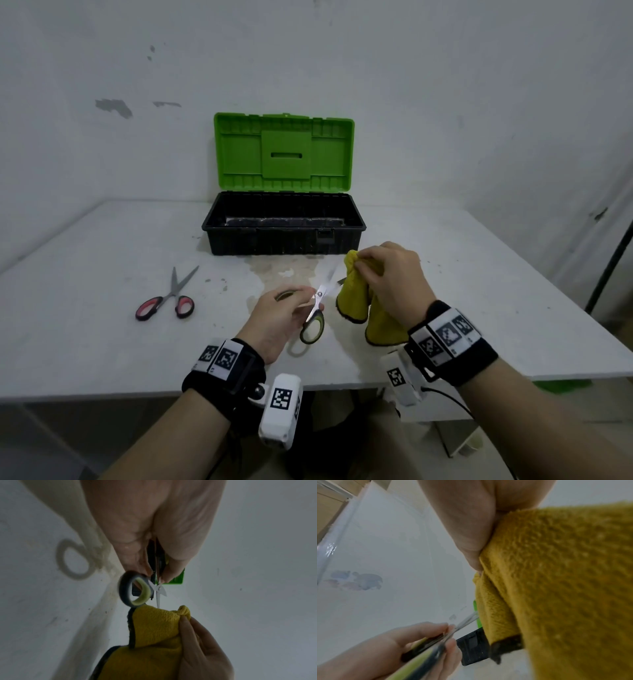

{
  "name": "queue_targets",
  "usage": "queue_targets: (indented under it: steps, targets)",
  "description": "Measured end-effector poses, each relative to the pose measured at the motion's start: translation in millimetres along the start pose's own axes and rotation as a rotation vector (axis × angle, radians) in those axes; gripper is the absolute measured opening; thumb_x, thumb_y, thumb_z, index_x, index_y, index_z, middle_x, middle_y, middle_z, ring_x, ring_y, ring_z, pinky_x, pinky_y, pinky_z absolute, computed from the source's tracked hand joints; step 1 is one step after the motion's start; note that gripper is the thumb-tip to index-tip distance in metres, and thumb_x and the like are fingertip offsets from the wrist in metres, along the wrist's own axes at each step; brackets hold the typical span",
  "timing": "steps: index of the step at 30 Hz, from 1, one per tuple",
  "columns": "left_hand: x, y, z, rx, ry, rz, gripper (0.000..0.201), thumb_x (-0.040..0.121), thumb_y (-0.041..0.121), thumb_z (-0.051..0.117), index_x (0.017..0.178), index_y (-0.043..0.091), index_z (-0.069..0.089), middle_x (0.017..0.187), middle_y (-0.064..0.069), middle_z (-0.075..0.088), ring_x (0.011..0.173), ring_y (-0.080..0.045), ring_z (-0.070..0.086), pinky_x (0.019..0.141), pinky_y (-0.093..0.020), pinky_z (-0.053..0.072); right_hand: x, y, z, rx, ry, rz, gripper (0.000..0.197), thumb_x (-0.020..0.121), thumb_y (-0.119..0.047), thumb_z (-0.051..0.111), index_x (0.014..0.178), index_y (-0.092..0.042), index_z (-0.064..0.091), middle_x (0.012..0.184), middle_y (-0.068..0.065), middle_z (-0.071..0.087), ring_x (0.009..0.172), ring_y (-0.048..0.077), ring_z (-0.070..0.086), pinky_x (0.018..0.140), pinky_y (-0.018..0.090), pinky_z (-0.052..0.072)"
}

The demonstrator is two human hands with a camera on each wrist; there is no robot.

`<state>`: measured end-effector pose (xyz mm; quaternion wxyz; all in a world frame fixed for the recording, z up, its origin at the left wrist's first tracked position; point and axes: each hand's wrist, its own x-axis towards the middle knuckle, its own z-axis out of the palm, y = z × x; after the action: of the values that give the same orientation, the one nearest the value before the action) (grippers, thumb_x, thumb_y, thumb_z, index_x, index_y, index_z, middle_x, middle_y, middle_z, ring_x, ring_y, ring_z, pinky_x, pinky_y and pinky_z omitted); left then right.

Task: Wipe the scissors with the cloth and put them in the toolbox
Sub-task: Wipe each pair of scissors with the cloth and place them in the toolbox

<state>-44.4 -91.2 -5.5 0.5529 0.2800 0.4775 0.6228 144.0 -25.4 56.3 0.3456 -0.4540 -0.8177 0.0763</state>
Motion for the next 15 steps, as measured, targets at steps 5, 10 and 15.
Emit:
queue_targets:
  steps: [5,10,15]
  targets:
    - [6,-5,-1,-0.001,0.043,-0.046,0.011,0.097,0.008,0.06,0.093,0.004,0.07,0.083,-0.009,0.069,0.076,-0.016,0.066,0.076,-0.024,0.056,-15,1,0,-0.001,-0.008,-0.024,0.014,0.091,-0.025,0.065,0.101,-0.021,0.073,0.092,-0.005,0.061,0.084,0.011,0.054,0.072,0.001,0.031]
    - [7,-4,-4,-0.11,0.038,-0.082,0.006,0.093,-0.001,0.064,0.097,-0.003,0.067,0.086,-0.014,0.071,0.08,-0.021,0.071,0.073,-0.023,0.06,-26,-1,3,0.03,-0.075,-0.064,0.014,0.089,-0.029,0.068,0.1,-0.022,0.073,0.091,-0.005,0.064,0.083,0.01,0.055,0.072,0.007,0.036]
    - [7,-1,-4,-0.326,0.03,-0.122,0.01,0.098,-0.001,0.055,0.091,-0.002,0.063,0.081,-0.014,0.069,0.075,-0.018,0.068,0.066,-0.023,0.06,-27,-5,4,0.023,-0.181,-0.105,0.016,0.089,-0.034,0.066,0.101,-0.026,0.072,0.094,-0.007,0.066,0.087,0.009,0.057,0.076,0.014,0.041]
